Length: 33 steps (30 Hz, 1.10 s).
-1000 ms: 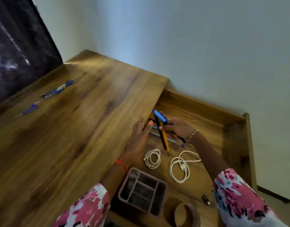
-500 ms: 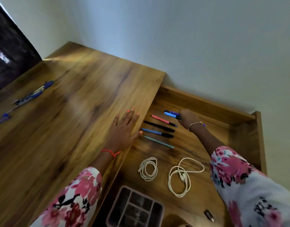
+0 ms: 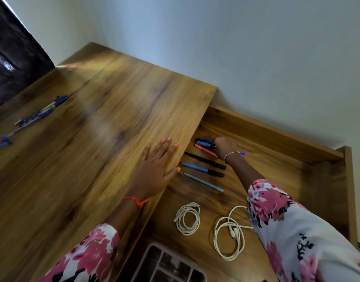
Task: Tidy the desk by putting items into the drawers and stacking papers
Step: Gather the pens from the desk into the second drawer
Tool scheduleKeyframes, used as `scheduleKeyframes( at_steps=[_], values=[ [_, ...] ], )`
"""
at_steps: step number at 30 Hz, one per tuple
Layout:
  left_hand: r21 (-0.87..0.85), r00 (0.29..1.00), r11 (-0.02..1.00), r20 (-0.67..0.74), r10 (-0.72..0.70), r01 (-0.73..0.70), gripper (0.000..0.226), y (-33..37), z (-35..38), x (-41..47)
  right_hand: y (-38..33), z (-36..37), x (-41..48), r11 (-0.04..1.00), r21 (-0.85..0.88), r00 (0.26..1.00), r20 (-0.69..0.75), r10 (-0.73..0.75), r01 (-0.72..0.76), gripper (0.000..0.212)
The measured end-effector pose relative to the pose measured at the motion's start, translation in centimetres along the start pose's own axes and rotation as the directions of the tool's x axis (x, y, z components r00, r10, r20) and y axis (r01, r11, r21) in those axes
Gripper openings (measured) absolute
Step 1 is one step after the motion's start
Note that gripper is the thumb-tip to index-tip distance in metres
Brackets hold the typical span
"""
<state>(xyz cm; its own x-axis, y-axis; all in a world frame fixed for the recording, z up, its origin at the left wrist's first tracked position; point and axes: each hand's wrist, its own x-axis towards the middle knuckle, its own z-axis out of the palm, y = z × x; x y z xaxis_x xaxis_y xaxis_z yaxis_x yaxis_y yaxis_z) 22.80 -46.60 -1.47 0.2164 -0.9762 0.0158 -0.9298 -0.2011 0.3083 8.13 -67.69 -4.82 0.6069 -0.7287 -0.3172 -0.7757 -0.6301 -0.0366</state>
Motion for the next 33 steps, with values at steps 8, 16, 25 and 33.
scheduleKeyframes(
  at_steps=[8, 16, 25, 33],
  values=[
    [0.001, 1.000, 1.000, -0.009, -0.010, 0.010, 0.071, 0.1, -0.1, 0.1, 0.6, -1.3, 1.7, 0.994, 0.106, 0.999, -0.052, 0.007, -0.001, 0.024],
    [-0.017, 1.000, 1.000, -0.006, -0.014, 0.014, 0.070, 0.1, -0.2, 0.1, 1.1, -1.1, 3.2, 0.996, 0.081, 0.998, -0.050, 0.046, -0.042, 0.023],
    [-0.028, 1.000, 0.999, 0.001, -0.018, 0.018, 0.070, 0.2, -0.2, 0.1, 1.6, -1.0, 4.3, 0.976, 0.204, 0.987, -0.120, 0.106, -0.080, 0.022],
    [-0.032, 0.999, 0.999, 0.013, -0.030, 0.030, 0.070, 0.1, -0.1, 0.2, 1.7, -1.1, 5.7, 0.989, 0.146, 0.991, -0.126, 0.051, -0.032, 0.020]
  ],
)
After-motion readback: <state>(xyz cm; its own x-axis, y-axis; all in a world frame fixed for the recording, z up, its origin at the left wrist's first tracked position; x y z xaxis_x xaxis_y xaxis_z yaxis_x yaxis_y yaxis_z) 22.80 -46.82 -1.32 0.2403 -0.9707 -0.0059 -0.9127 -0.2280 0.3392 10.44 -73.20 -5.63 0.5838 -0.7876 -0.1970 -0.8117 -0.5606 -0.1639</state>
